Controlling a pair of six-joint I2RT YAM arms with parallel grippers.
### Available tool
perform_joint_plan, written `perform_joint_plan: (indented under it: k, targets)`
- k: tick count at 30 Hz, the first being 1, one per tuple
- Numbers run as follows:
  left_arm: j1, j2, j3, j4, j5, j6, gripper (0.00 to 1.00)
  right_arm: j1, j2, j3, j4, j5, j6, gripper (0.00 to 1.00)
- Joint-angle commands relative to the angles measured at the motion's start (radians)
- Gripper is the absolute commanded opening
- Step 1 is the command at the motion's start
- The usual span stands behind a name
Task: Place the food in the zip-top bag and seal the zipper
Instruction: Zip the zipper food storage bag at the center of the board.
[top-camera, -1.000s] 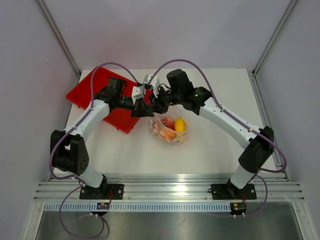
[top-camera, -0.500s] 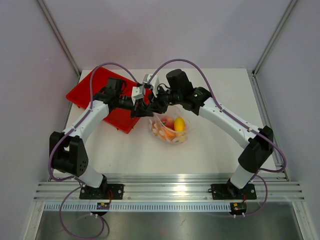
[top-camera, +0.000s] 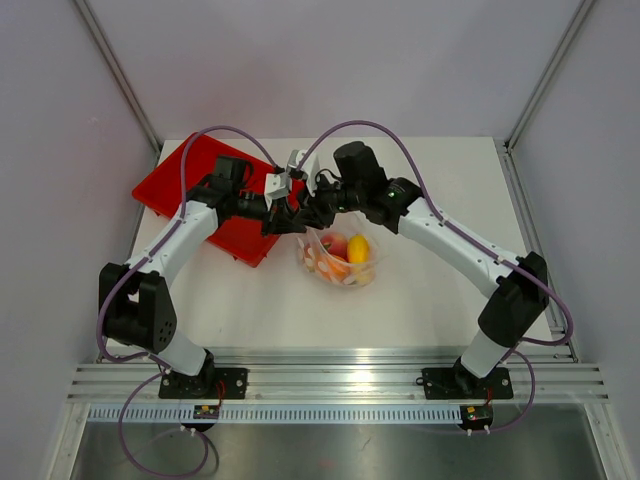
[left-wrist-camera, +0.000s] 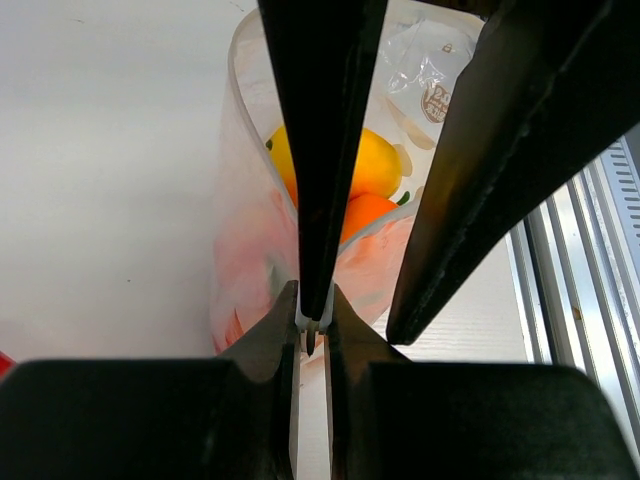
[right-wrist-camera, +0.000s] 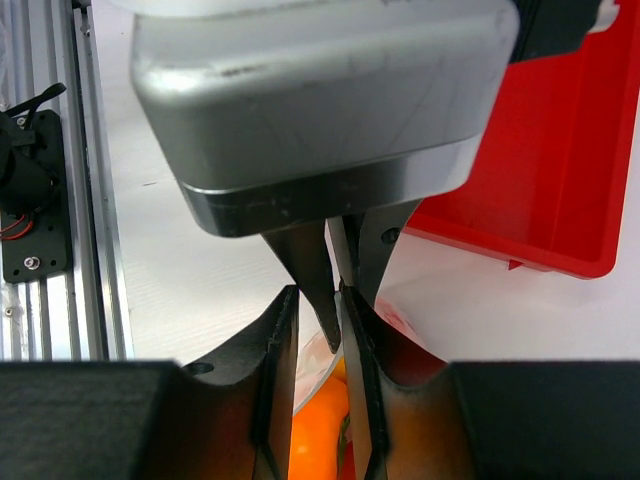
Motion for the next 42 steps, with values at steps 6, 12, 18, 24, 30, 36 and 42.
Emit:
perform_joint_plan:
  k: [6, 12, 18, 24, 30, 36, 42]
  targets:
    - [-0.005, -0.041, 0.009, 0.056, 0.068, -0.002, 0.0, -0.034, -0.04, -0.064, -0.002, 0.024, 0.015, 0.3]
    - [-0.005, -0.041, 0.01, 0.056, 0.062, -0.005, 0.0, -0.037, -0.044, -0.064, -0.014, 0.009, 0.012, 0.33]
    - [-0.005, -0.04, 0.01, 0.057, 0.062, -0.007, 0.0, -0.039, -0.056, -0.065, -0.016, -0.005, 0.018, 0.36]
    - [-0.005, -0.038, 0.01, 0.06, 0.06, -0.01, 0.0, -0.039, -0.078, -0.088, 0.0, 0.012, 0.029, 0.38]
    - [-0.005, -0.038, 0.009, 0.062, 0.062, -0.01, 0.0, -0.039, -0.08, -0.107, 0.021, 0.062, 0.036, 0.38]
    - [-0.005, -0.031, 0.01, 0.062, 0.065, -0.016, 0.0, -0.039, -0.06, -0.091, 0.032, 0.029, 0.047, 0.38]
    - [-0.005, -0.031, 0.009, 0.06, 0.068, -0.017, 0.0, -0.037, -0.044, -0.053, 0.03, -0.011, 0.058, 0.38]
